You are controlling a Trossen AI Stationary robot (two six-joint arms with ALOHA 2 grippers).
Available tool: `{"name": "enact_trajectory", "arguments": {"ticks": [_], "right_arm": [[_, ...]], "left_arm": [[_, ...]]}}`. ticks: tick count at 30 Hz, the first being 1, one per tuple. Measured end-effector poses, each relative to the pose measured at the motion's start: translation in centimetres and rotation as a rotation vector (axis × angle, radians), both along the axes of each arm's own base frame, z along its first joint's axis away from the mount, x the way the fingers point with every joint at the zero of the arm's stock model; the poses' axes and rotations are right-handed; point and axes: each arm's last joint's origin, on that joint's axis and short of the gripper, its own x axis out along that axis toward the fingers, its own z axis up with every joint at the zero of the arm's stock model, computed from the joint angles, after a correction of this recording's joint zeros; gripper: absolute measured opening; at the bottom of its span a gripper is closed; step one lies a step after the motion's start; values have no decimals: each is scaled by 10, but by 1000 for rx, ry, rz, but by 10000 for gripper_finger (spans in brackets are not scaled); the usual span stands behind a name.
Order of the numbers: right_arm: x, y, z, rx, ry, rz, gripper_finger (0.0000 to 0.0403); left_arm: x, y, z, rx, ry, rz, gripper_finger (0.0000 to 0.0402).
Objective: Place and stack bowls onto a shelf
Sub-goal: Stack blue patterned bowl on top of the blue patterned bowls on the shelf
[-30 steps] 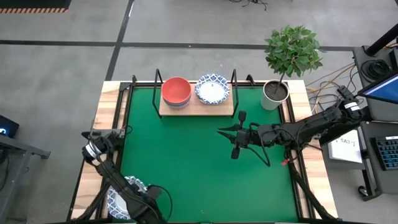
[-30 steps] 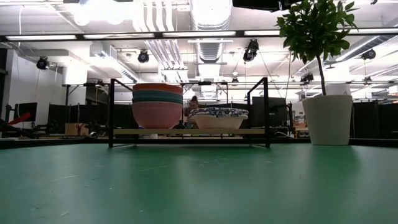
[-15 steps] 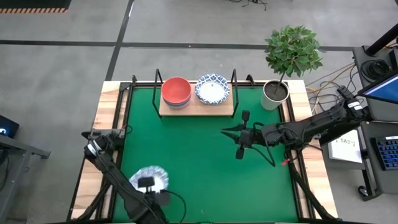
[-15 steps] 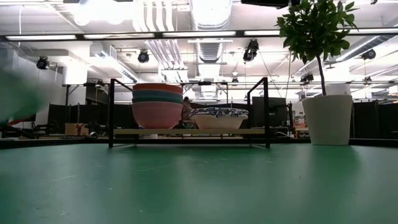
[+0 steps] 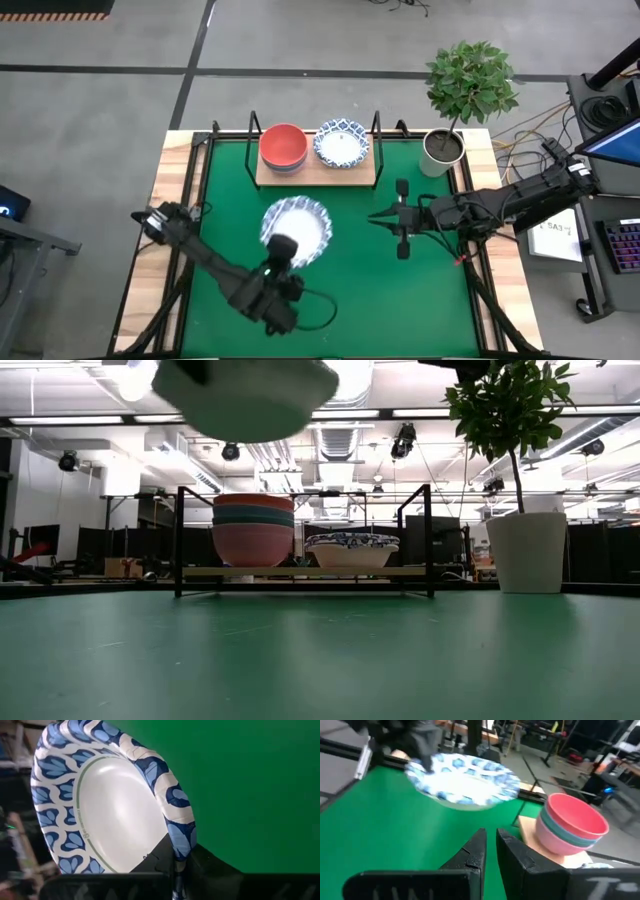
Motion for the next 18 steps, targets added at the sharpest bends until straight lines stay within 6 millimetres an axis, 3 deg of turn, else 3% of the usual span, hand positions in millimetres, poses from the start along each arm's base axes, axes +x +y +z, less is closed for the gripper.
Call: {"name": "enact_trajectory", "arguments": {"ticks": [13, 18], "right_arm": [[-5, 13, -5, 36, 53, 56, 34], [-6, 16, -5, 26, 52, 72, 34]], "left_arm": [[64, 109, 14, 78, 51, -66, 0], [85, 160, 19, -101, -33, -25, 0]]}}
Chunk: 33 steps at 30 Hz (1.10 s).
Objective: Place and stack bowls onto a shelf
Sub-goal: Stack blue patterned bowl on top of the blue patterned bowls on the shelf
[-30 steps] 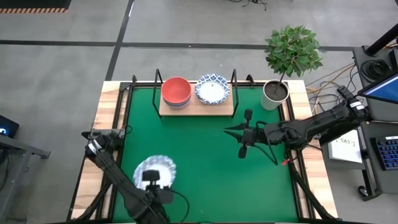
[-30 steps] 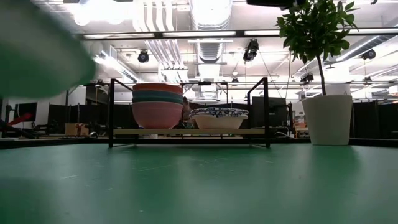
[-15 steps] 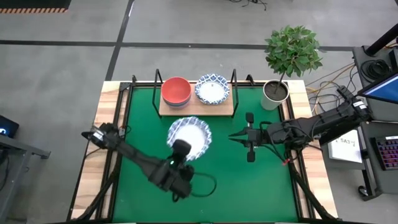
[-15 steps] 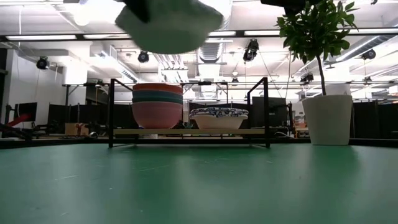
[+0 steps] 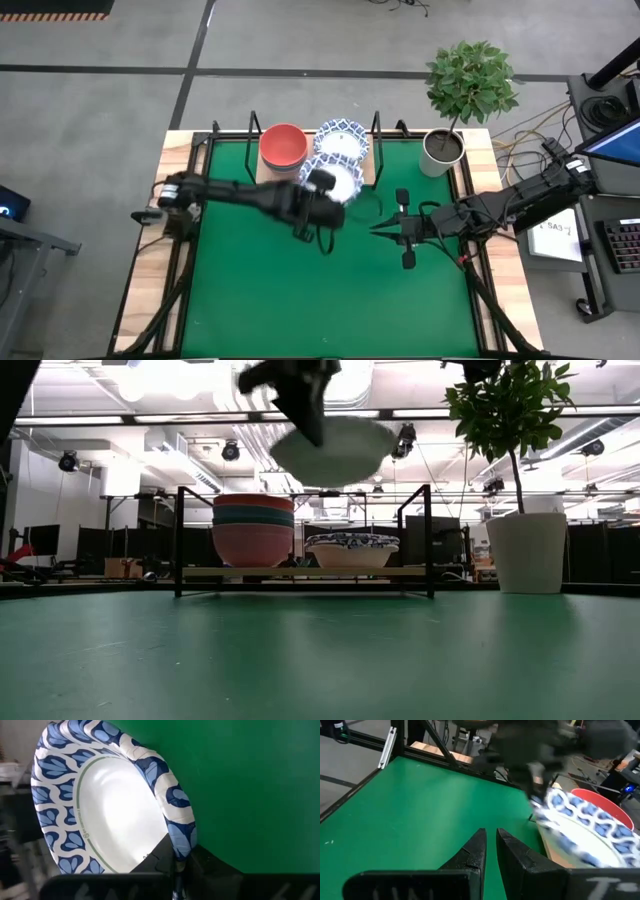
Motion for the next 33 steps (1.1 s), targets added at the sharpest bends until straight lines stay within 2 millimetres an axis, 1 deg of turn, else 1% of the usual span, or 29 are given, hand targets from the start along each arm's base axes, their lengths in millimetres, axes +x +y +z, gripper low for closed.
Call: {"name": "enact_trajectory", "arguments": {"ticks": [2, 5, 8, 11, 16, 21, 29, 33], "right_arm": [[0, 0, 0, -4, 0, 1, 34], [0, 0, 0, -8, 0, 3, 34], [0, 0, 0, -17, -1, 5, 34], [0, 0, 0, -17, -1, 5, 34], [0, 0, 0, -18, -1, 5, 34], [0, 0, 0, -23, -1, 6, 34], [0, 0, -1, -27, 9, 7, 34], [0, 0, -1, -28, 8, 7, 34]], "left_arm": [[6, 21, 0, -25, -18, 22, 0], [14, 49, -1, -11, -51, 39, 0], [24, 68, -2, 4, -114, 53, 0], [27, 86, -2, 3, -144, 76, 0], [31, 116, -15, -57, -129, 114, 0], [38, 137, -24, -47, -152, 153, 0], [43, 161, -39, -45, -159, 208, 1], [45, 169, -47, -45, -151, 224, 21]]}}
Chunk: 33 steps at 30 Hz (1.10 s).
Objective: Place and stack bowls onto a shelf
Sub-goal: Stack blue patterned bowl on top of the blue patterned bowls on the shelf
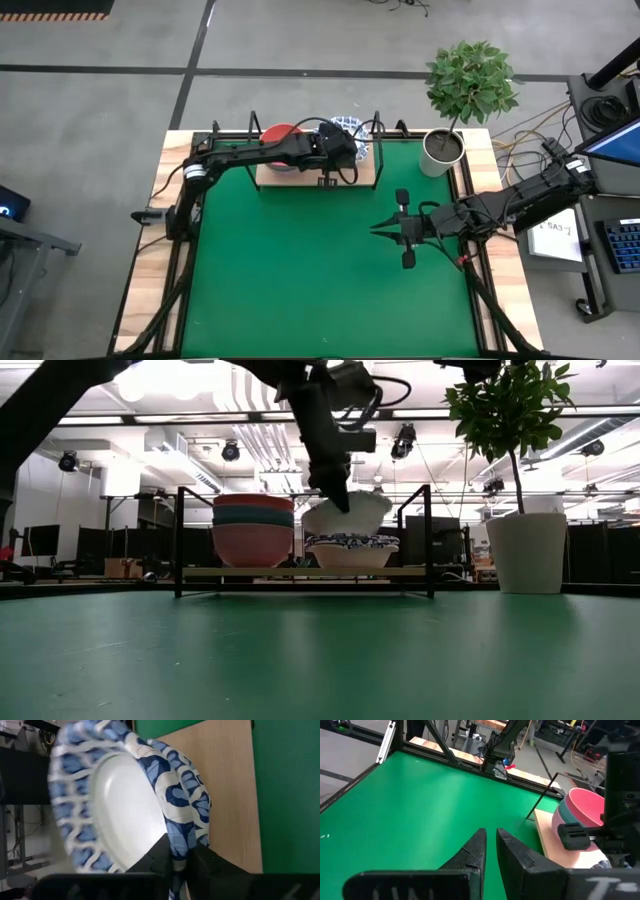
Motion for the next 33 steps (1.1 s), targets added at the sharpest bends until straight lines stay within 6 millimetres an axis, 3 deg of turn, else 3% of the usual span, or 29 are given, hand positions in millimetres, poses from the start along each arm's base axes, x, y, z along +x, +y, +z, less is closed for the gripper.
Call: {"name": "enact_trajectory", "arguments": {"ticks": [11, 19, 25, 30, 33], "right_arm": [[0, 0, -1, -5, 13, 0, 34], [0, 0, -2, -5, 16, -1, 34], [-1, 0, -2, -6, 17, -1, 34], [-1, 0, -2, -6, 17, -1, 34], [-1, 0, -2, -6, 17, 0, 34]], "left_arm": [[1, 2, -5, 0, 8, 25, 117], [-9, -11, 22, -34, 37, 81, 151], [-5, -7, 31, -71, -50, 66, 98], [-7, 0, 17, -86, -46, 106, 17], [-6, -1, 7, -95, -40, 117, 9]]}}
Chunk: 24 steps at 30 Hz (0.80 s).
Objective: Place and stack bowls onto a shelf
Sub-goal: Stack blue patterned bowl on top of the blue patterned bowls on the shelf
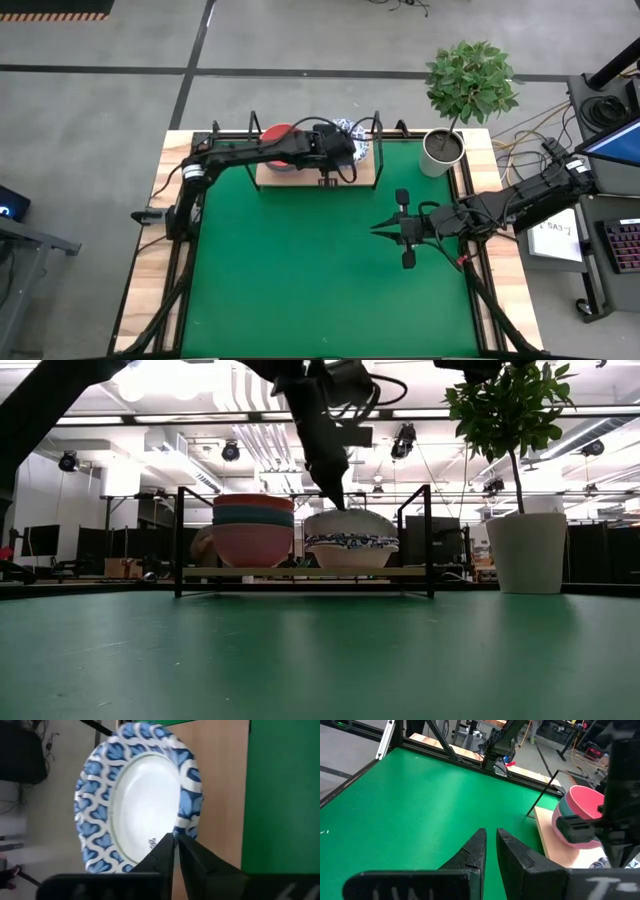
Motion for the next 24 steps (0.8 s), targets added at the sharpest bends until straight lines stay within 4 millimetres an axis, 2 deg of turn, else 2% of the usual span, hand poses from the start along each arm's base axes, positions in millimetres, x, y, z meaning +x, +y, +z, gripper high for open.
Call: {"name": "enact_trajectory", "arguments": {"ticks": [7, 15, 20, 24], "right_arm": [[0, 0, 0, -1, 0, 0, 34], [0, 0, 0, -11, 2, 3, 34], [0, 0, 0, -9, 1, 2, 34], [0, 0, 0, -8, -5, 2, 34]], "left_arm": [[3, 1, -8, 6, -28, 4, 5], [1, -2, 1, -2, -71, 19, 1], [7, 2, -21, -53, -48, 18, 0], [9, 4, -29, -55, -29, 24, 0]]}}
